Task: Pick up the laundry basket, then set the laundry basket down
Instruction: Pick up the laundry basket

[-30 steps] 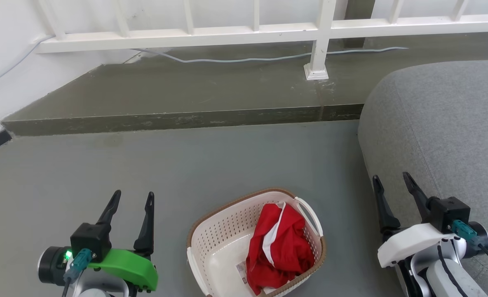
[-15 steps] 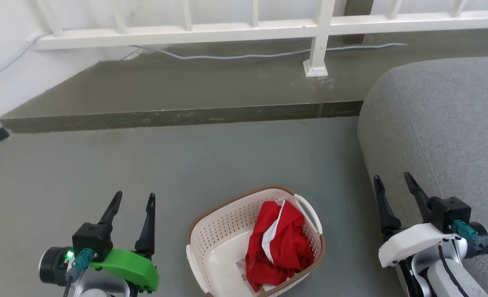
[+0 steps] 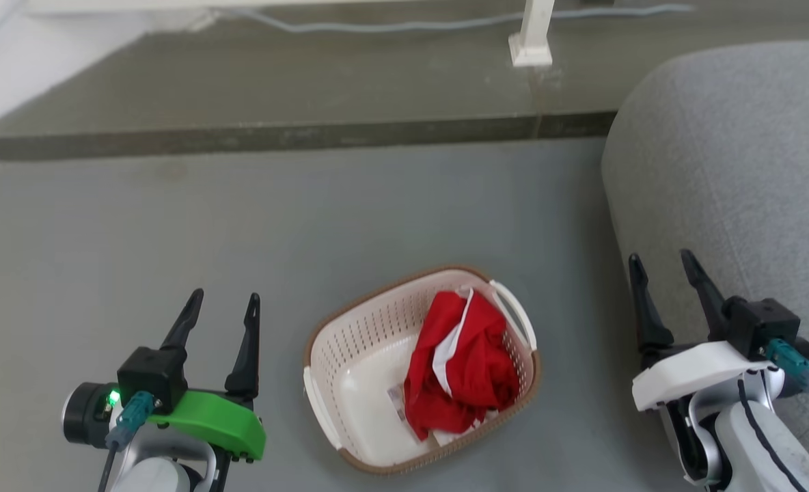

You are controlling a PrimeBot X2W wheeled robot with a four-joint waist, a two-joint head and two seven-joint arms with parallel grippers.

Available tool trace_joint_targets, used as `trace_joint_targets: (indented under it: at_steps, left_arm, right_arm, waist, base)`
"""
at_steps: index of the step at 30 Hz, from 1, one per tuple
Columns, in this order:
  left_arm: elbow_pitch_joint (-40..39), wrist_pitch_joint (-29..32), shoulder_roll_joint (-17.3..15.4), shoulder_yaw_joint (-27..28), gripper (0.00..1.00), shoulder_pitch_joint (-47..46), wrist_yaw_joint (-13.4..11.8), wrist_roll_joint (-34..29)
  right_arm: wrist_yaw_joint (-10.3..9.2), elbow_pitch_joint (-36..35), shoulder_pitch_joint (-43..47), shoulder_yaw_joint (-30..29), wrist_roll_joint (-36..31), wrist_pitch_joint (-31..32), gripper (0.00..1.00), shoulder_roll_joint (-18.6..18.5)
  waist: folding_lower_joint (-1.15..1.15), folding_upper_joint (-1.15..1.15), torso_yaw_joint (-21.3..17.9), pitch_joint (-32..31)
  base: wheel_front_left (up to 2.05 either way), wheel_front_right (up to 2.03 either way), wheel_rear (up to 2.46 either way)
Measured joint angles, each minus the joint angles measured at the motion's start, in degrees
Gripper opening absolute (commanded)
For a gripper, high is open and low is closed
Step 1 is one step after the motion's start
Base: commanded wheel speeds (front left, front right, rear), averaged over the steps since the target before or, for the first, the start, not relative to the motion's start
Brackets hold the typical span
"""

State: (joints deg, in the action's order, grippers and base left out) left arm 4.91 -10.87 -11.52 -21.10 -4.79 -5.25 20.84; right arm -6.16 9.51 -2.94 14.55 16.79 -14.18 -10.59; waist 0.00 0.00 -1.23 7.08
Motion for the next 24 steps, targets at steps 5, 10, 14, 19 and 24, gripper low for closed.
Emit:
trace_joint_targets:
  at_steps: [5, 10, 14, 19, 24]
  left_arm:
    - [-0.46, 0.07, -0.03, 0.22, 1.0, -1.05, 0.0, 0.0]
    - [-0.74, 0.23, -0.02, 0.21, 1.0, -2.41, 0.02, 0.01]
    - [-0.73, 0.25, 0.22, 0.14, 1.0, -4.03, 0.2, 0.15]
    - [-0.15, 0.97, 0.29, 0.23, 1.0, -5.62, 0.78, 0.49]
    - [1.14, 2.63, 0.42, 0.44, 1.0, -7.14, 1.37, 2.31]
  right_arm:
    - [-0.02, -0.98, -1.09, -0.48, -0.19, 0.0, 1.0, 0.04]
    - [-0.25, -1.96, -2.18, -1.9, -0.23, -0.02, 1.0, 0.79]
    - [-0.49, -2.74, -3.07, -2.67, -0.23, -0.18, 1.0, 1.54]
    - [-0.51, -3.57, -4.81, -2.68, -0.43, -0.26, 1.0, 2.08]
    - [-0.52, -4.38, -6.7, -2.44, -1.26, -0.26, 1.0, 2.9]
  waist:
    - [0.0, 0.0, -0.04, 3.55]
    - [0.0, 0.0, -0.15, 7.37]
    - [0.0, 0.0, -0.26, 10.55]
    - [0.0, 0.0, -0.49, 14.55]
    - [0.0, 0.0, -0.88, 18.6]
  base:
    - [0.0, 0.0, 0.0]
    - [0.0, 0.0, 0.0]
    - [0.0, 0.0, 0.0]
    - [0.0, 0.0, 0.0]
    - [0.0, 0.0, 0.0]
